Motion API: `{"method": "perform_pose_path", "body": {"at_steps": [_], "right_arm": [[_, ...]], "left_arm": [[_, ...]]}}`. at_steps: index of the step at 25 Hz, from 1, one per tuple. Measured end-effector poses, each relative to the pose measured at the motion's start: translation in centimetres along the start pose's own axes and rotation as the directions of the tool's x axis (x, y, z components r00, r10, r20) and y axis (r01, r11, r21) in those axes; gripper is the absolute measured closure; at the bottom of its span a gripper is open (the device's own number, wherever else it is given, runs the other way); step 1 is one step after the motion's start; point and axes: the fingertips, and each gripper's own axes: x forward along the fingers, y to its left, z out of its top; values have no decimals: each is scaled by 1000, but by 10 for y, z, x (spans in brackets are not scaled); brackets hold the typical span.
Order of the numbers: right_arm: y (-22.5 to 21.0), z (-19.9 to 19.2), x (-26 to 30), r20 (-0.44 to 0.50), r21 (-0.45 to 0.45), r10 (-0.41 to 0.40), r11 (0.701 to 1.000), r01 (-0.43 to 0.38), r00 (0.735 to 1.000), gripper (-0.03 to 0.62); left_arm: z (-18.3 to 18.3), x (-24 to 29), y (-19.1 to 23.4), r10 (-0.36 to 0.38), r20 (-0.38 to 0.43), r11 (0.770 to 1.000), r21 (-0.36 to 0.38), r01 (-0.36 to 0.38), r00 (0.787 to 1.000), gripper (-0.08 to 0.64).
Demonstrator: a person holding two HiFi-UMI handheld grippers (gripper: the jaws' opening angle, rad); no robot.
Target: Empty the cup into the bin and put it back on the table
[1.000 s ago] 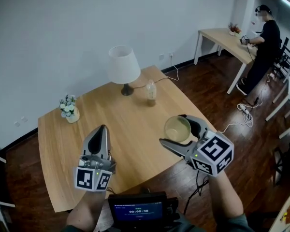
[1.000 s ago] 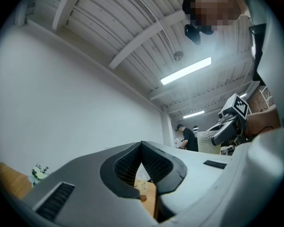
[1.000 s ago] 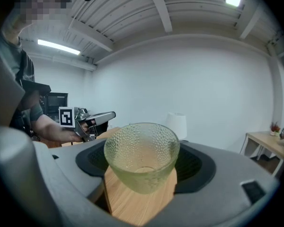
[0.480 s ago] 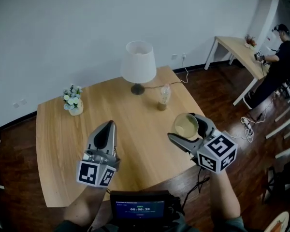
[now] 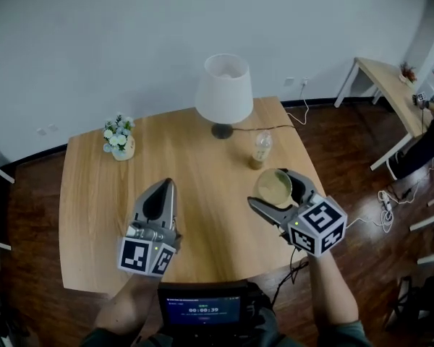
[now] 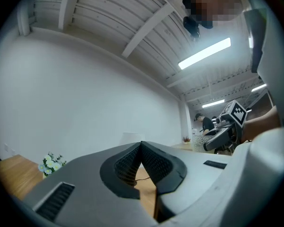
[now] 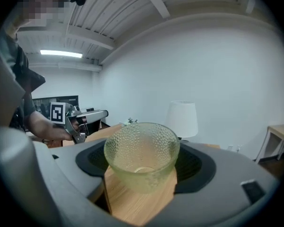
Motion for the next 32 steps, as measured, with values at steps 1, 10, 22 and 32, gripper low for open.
{"method": "perform_pose_path", "body": {"at_steps": [1,10,22,32], "right_arm": [[-5,-3,6,-3,-2,7,1000,-7,1000,193],[-27,-29,52,9,-7,97,995,-97,995,193],[-21,-91,113,-42,-2,210,978,-211,977,193],[-16,-128,155,-90,-31,246,968,-250,965,193]], "left_arm": [[-3,1,0,19,-9,1000,11,-19,1000,563],[-43,9,-1,132,-99,991,36,-129,986,563],[-105,10,1,199,-224,980,28,-198,954,561],[-159,13,15,222,-310,971,-16,-238,924,561]]}}
